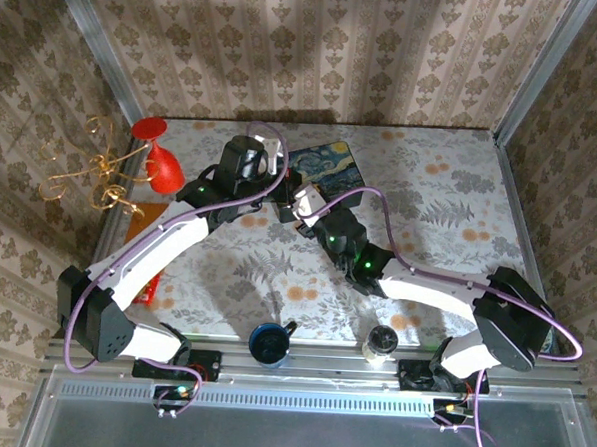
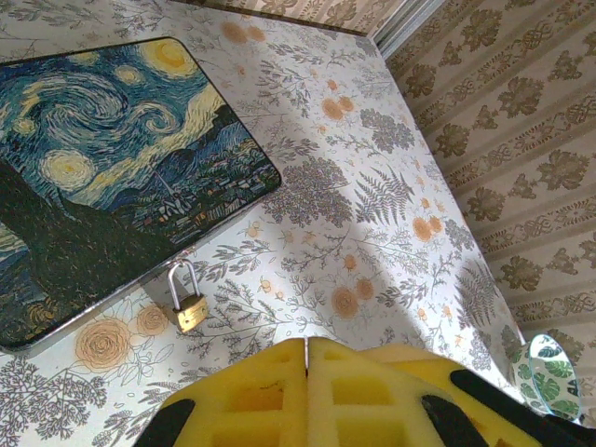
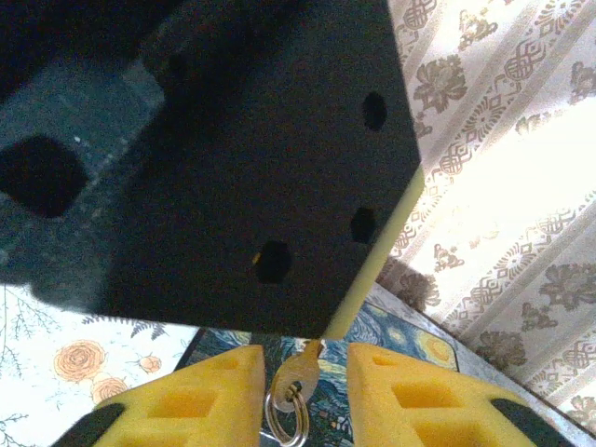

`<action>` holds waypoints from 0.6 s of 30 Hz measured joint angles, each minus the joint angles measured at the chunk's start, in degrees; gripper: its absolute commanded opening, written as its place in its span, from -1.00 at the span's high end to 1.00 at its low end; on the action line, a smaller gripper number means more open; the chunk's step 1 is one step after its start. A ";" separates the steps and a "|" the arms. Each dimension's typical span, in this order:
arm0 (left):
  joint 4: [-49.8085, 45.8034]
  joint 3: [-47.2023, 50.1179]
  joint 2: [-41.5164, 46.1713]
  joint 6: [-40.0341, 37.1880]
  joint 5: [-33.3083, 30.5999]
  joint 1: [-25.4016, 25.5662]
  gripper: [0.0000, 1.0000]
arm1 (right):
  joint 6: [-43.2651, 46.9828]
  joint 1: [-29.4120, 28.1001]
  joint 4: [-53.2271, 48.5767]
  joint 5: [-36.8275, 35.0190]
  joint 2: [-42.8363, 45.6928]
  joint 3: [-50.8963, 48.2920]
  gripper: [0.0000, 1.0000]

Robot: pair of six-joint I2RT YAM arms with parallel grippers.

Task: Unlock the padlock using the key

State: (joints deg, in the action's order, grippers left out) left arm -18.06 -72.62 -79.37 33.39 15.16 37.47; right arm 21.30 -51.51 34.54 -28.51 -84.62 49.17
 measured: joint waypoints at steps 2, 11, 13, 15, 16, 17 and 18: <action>0.00 0.00 0.00 0.00 0.00 0.00 1.00 | 0.00 0.13 0.00 -0.09 -0.26 0.02 0.59; 0.09 -0.02 0.00 0.00 -0.22 -0.07 1.00 | -0.42 0.35 -0.07 -0.42 -0.42 0.02 1.00; 0.09 -0.02 0.00 0.00 -0.20 -0.07 1.00 | -0.42 0.35 -0.07 -0.42 -0.42 0.02 1.00; 0.24 -0.02 0.00 0.02 -0.15 -0.11 1.00 | -0.44 0.35 -0.07 -0.44 -0.42 0.02 1.00; 0.28 -0.02 0.00 0.02 -0.04 -0.13 0.90 | -0.46 0.35 -0.07 -0.46 -0.42 0.02 1.00; 0.37 -0.02 0.00 0.02 0.04 -0.22 0.67 | -0.48 0.35 -0.07 -0.46 -0.42 0.02 1.00; 0.48 -0.02 0.00 -0.15 0.26 -0.35 0.47 | -0.50 0.35 -0.04 -0.46 -0.42 0.04 1.00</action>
State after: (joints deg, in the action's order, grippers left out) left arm -17.58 -72.64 -79.37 33.23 15.42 37.12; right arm 20.80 -51.16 34.50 -28.97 -85.03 49.21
